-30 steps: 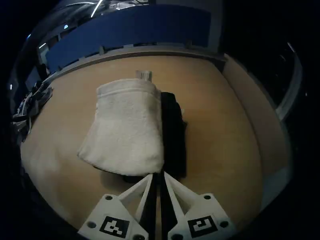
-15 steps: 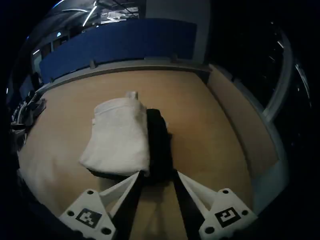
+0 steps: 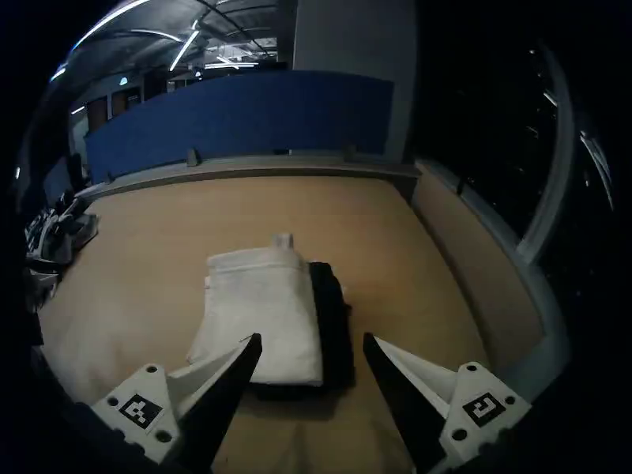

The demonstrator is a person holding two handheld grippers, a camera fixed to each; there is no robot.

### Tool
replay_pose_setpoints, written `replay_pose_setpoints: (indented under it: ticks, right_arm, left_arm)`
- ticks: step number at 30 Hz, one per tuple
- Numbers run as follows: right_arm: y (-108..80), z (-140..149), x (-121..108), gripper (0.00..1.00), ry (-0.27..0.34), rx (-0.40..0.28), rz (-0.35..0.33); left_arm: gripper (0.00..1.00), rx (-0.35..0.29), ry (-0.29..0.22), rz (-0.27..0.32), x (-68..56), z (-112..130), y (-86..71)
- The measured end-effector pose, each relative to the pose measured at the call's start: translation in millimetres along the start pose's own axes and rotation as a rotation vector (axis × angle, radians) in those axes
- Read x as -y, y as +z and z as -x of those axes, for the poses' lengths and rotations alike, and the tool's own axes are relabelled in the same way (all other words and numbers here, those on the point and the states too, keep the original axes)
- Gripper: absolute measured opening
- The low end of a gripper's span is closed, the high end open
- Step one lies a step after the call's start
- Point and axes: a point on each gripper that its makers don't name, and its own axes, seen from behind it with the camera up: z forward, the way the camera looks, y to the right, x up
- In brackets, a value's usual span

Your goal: Fold towel

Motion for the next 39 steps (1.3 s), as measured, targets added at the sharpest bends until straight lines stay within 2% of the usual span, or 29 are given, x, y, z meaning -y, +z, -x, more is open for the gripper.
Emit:
replay_pose_setpoints:
  ticks: [12,26,33,39]
  right_arm:
    - [21.0,-20.4,27.1,1.00,-0.012,-0.021,-0.045]
    - [67.8,-55.5,51.2,1.00,-0.037,-0.039,-0.081]
    - [84.7,-53.0,57.2,1.00,-0.053,-0.031,-0.085]
    - [107.2,-41.3,52.5,1.00,-0.078,0.000,-0.062]
  left_arm:
    - [0.88,0.001,-0.007,-0.007,6.0,1.2,-0.7]
    - [0.88,0.006,-0.031,-0.034,18.3,4.2,-2.9]
    - [0.88,0.013,-0.041,-0.045,24.2,6.8,-2.5]
    - [0.88,0.018,-0.044,-0.055,29.6,10.7,-2.0]
